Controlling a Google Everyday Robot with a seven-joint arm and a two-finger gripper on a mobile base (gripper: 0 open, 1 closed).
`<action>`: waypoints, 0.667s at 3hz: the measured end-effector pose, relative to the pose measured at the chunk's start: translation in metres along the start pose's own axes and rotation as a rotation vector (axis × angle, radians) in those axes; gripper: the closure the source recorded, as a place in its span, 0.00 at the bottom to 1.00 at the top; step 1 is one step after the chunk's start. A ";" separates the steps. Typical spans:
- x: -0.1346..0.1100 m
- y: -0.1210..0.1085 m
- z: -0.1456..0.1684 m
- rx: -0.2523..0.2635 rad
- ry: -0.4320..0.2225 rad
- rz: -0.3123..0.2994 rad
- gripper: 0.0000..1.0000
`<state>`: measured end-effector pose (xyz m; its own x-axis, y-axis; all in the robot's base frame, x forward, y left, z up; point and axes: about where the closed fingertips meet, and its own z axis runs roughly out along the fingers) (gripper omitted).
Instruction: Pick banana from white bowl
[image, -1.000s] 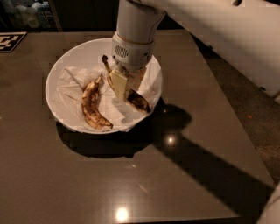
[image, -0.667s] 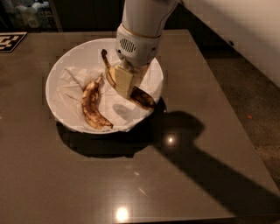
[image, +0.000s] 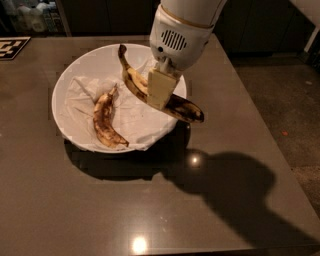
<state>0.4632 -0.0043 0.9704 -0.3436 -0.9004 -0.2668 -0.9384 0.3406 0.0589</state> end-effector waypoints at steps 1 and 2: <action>0.043 -0.002 -0.016 0.024 -0.009 -0.003 1.00; 0.037 -0.004 -0.017 0.039 -0.029 -0.006 1.00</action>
Offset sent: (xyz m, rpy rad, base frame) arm -0.0303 -0.0787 -0.0060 -0.0363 0.0296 -0.0064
